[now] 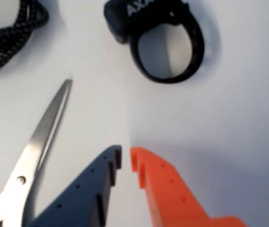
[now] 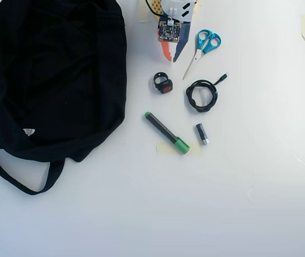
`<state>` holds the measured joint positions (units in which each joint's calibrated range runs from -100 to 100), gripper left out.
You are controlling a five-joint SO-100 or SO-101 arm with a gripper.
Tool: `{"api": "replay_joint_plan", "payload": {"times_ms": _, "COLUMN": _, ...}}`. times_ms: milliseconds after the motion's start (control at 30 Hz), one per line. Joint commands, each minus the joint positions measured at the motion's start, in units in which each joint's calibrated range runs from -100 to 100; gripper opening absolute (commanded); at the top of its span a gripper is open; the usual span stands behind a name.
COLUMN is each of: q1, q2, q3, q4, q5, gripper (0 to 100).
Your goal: Put the bike light into the black bag
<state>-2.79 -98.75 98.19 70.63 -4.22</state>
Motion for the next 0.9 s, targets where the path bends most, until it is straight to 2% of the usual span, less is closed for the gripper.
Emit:
{"api": "replay_joint_plan", "payload": {"times_ms": 0, "q1": -0.35, "q2": -0.42, "q3": 1.09, "q4": 1.98, "q5": 0.29, "gripper": 2}}
{"api": "replay_joint_plan", "payload": {"times_ms": 867, "q1": -0.27, "q2": -0.42, "q3": 1.09, "q4": 1.98, "q5": 0.03, "gripper": 2}}
